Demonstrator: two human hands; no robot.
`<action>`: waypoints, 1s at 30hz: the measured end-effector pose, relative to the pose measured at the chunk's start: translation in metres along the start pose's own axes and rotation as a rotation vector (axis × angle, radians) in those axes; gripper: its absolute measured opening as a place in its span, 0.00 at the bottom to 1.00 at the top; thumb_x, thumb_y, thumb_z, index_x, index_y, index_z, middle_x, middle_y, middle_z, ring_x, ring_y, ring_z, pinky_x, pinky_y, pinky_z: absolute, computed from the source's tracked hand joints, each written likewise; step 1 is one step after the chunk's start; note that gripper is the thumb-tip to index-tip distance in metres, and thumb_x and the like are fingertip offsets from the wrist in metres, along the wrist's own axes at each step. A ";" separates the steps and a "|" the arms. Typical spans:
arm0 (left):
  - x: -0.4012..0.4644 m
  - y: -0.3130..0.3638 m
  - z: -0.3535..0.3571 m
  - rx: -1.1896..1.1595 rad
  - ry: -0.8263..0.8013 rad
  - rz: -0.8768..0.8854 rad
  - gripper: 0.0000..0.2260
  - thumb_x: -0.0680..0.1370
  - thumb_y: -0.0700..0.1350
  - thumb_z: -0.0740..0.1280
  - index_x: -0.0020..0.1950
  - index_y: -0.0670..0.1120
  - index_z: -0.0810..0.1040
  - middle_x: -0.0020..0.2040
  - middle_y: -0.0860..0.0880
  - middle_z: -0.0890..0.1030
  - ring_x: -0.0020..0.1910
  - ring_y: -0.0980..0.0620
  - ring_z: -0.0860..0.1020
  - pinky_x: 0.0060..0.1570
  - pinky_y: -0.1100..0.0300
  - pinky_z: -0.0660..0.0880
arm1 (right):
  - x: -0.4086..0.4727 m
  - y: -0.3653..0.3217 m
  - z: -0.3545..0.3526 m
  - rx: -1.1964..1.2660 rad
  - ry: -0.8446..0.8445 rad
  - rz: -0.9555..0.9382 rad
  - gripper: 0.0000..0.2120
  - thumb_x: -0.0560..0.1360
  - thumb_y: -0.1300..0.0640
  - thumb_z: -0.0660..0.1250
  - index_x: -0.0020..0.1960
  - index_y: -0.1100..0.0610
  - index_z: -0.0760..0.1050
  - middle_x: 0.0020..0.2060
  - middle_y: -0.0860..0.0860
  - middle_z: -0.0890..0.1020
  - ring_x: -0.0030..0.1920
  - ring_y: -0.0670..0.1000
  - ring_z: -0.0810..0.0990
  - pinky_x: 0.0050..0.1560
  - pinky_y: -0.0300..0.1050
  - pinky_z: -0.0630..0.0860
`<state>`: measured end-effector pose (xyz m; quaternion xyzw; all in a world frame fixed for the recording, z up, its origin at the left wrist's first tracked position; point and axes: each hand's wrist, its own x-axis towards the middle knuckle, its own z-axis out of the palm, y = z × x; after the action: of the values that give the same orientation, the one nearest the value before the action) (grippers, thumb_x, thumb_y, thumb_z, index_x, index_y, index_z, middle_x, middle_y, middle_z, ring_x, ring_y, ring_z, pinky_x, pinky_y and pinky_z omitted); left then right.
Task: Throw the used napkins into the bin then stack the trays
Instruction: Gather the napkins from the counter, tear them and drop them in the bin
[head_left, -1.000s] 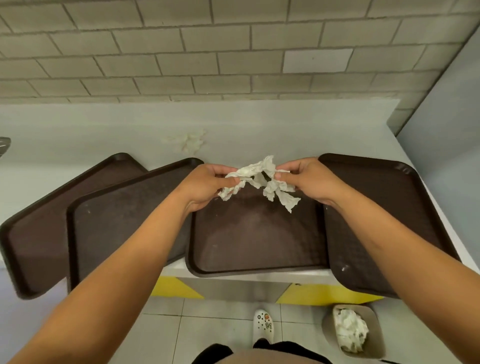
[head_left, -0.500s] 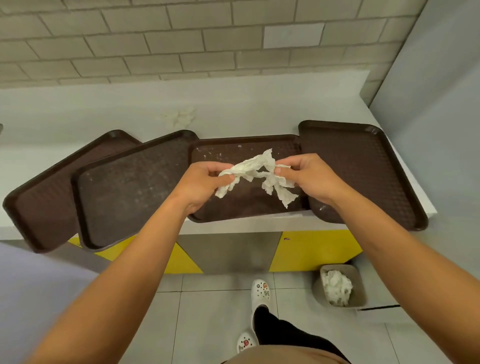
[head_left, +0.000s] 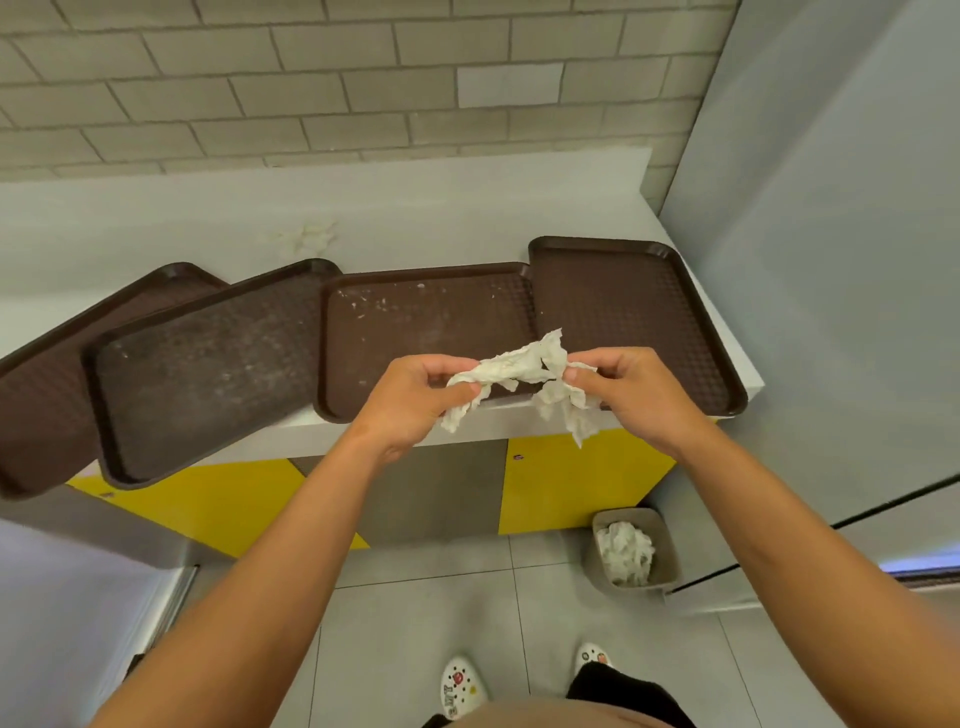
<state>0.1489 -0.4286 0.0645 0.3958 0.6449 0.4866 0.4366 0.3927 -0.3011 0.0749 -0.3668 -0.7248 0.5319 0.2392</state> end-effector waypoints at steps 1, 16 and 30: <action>-0.001 -0.001 0.009 -0.007 -0.008 -0.001 0.12 0.74 0.39 0.75 0.56 0.49 0.85 0.50 0.47 0.87 0.48 0.50 0.82 0.53 0.52 0.76 | -0.006 0.006 -0.006 -0.004 0.014 0.005 0.08 0.78 0.55 0.71 0.55 0.48 0.86 0.49 0.53 0.87 0.50 0.53 0.85 0.55 0.55 0.79; -0.004 -0.021 0.177 -0.009 -0.058 -0.173 0.11 0.75 0.36 0.73 0.57 0.43 0.84 0.48 0.46 0.87 0.43 0.55 0.82 0.43 0.64 0.76 | -0.072 0.112 -0.118 -0.010 0.042 0.109 0.10 0.76 0.53 0.74 0.49 0.36 0.85 0.43 0.60 0.86 0.38 0.52 0.79 0.43 0.52 0.79; 0.020 -0.104 0.280 -0.021 -0.063 -0.376 0.12 0.76 0.35 0.73 0.58 0.40 0.83 0.47 0.52 0.84 0.34 0.61 0.80 0.36 0.67 0.75 | -0.091 0.229 -0.153 -0.014 0.045 0.344 0.08 0.76 0.58 0.74 0.54 0.52 0.85 0.29 0.44 0.75 0.29 0.40 0.70 0.37 0.33 0.72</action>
<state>0.3996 -0.3531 -0.0815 0.2790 0.6884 0.3904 0.5439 0.6249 -0.2437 -0.0893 -0.4989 -0.6494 0.5517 0.1580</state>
